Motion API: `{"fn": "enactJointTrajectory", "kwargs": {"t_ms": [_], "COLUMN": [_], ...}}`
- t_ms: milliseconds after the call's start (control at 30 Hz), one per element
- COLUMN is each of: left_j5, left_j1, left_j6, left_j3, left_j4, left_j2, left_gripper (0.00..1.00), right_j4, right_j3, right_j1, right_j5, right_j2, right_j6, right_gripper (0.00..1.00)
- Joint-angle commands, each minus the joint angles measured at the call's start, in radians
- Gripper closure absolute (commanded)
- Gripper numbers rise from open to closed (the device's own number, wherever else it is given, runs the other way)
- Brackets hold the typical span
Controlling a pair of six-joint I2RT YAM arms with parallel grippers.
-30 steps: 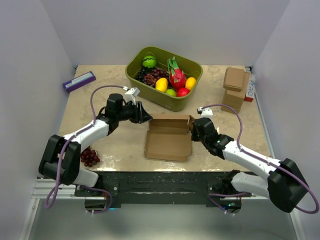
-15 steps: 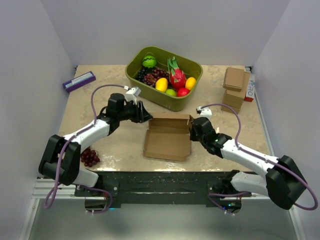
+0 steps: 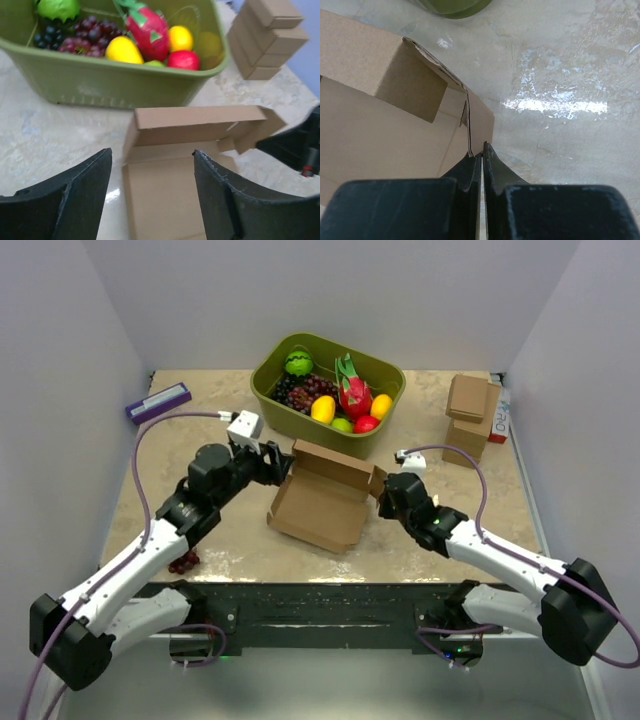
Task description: Fold the paper box
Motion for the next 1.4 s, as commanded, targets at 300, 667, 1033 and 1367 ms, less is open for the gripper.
{"fn": "enactJointTrajectory", "kwargs": {"t_ms": [300, 667, 1033, 1367], "left_j5": [-0.161, -0.069, -0.016, -0.002], "left_j1": [-0.463, -0.465, -0.470, -0.520], "left_j6": [-0.182, -0.199, -0.239, -0.274], "left_j3": [-0.157, -0.246, -0.303, -0.286], "left_j4": [0.259, 0.524, 0.711, 0.755], "left_j2": [0.233, 0.503, 0.698, 0.761], "left_gripper": [0.42, 0.50, 0.56, 0.58], "right_j4": [-0.002, 0.034, -0.011, 0.021], "right_j3": [0.065, 0.067, 0.159, 0.200], "right_j1": [0.004, 0.002, 0.004, 0.005], "right_j5": [0.022, -0.010, -0.053, -0.123], "right_j2": [0.021, 0.035, 0.144, 0.233], "right_j6": [-0.018, -0.106, -0.049, 0.028], "right_gripper": [1.00, 1.00, 1.00, 1.00]}}
